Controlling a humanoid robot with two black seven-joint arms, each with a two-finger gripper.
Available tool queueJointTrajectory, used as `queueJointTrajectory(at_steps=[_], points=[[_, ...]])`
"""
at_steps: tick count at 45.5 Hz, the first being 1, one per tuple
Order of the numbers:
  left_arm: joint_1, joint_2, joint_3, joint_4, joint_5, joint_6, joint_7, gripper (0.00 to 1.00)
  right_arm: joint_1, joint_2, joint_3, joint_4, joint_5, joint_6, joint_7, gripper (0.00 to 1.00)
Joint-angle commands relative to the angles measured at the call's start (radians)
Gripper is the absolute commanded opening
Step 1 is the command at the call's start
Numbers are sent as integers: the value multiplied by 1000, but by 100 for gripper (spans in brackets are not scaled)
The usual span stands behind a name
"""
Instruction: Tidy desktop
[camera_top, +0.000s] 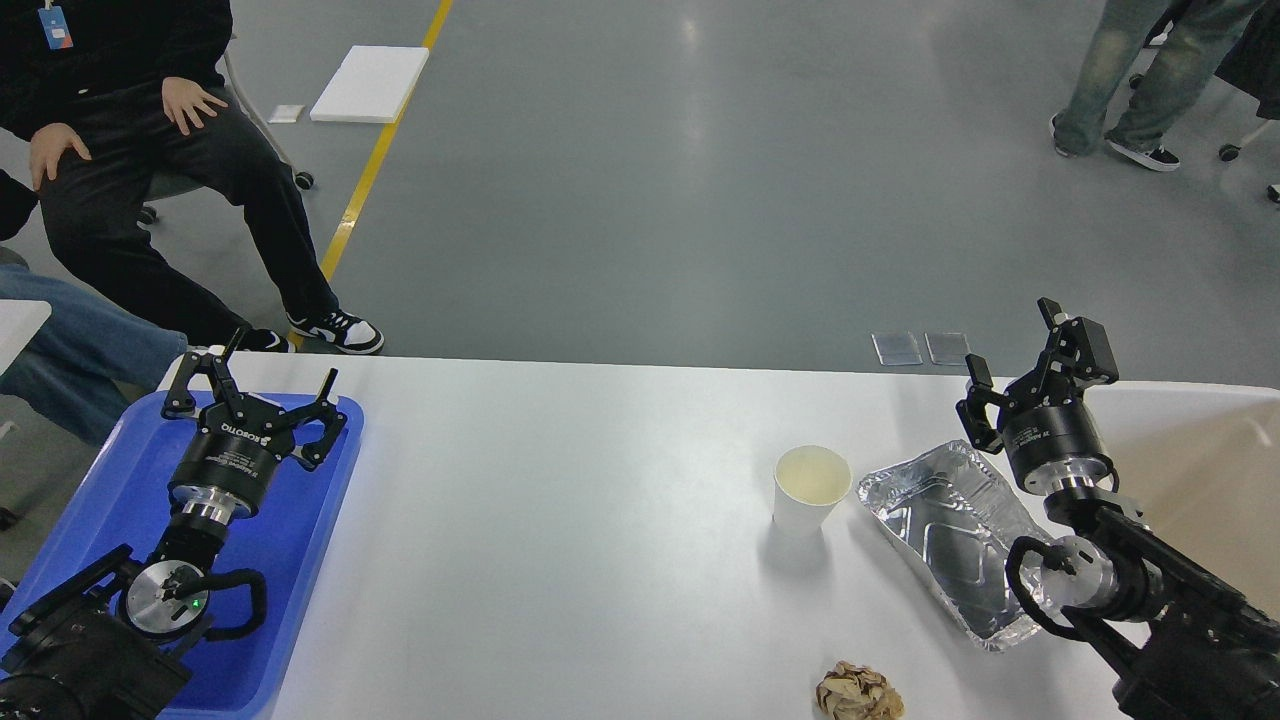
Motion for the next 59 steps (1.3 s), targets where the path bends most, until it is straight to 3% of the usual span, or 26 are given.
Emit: queueJointTrajectory(at_steps=[1,59], points=[[0,0,1,0,1,0,0,99,0,1,0,0,0,0,1,100],[0,2,2,0,1,0,-1,99,12,-5,-45,11,0,-14,1,100]])
